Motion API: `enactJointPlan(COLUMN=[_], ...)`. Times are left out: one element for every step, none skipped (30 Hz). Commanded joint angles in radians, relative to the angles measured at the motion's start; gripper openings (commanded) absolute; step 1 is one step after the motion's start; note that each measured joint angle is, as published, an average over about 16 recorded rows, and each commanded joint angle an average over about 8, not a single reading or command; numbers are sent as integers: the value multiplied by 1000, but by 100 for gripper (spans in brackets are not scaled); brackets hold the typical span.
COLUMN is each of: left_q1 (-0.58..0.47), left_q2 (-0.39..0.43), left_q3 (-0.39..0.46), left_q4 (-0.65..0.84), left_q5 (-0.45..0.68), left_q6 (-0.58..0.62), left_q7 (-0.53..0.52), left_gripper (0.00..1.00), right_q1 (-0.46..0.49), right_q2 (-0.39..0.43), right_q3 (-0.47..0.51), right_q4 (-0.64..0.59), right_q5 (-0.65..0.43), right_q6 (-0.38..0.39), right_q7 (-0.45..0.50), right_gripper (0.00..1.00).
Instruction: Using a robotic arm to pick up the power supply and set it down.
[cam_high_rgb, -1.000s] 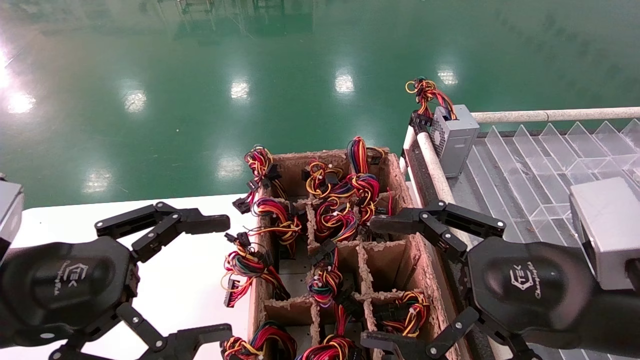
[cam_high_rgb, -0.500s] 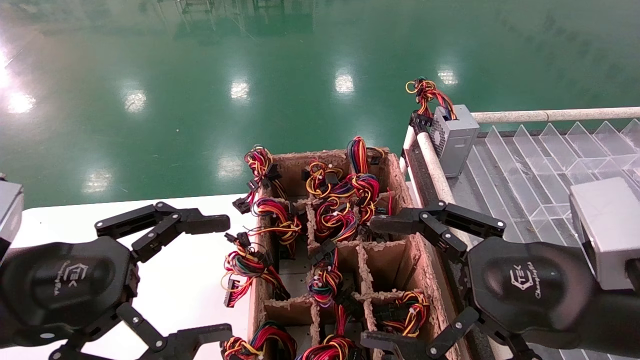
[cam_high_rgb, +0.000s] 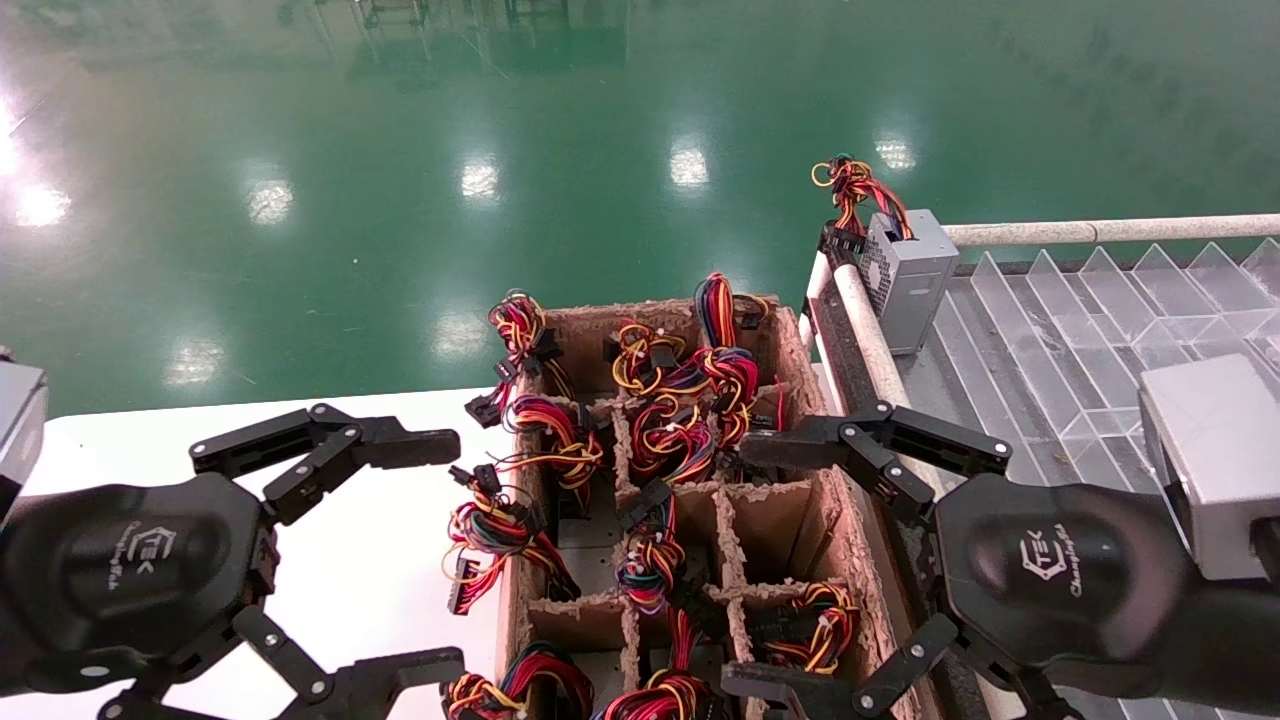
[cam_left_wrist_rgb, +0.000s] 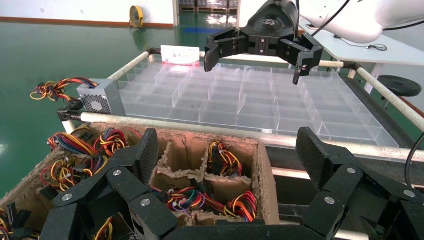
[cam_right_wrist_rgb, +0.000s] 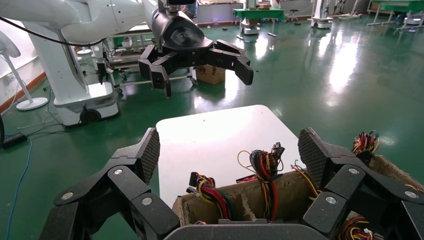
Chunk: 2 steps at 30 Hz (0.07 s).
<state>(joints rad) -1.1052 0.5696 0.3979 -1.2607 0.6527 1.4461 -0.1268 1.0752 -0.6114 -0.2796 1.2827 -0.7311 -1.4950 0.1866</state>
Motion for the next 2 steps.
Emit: enactJointPlan(left_q1=[0,0], left_q2=[0,0], left_q3=[0,0], left_q4=[0,0], left_q5=[0,0], left_q6=[0,0], left_q7=[0,0], left_gripper=[100,100], right_q1=[0,0], right_q2=[0,0], right_q3=[0,0], right_q4=[0,0], right_q5=[0,0], right_q6=[0,0], right_q7=[0,0], right_gripper=[100,100])
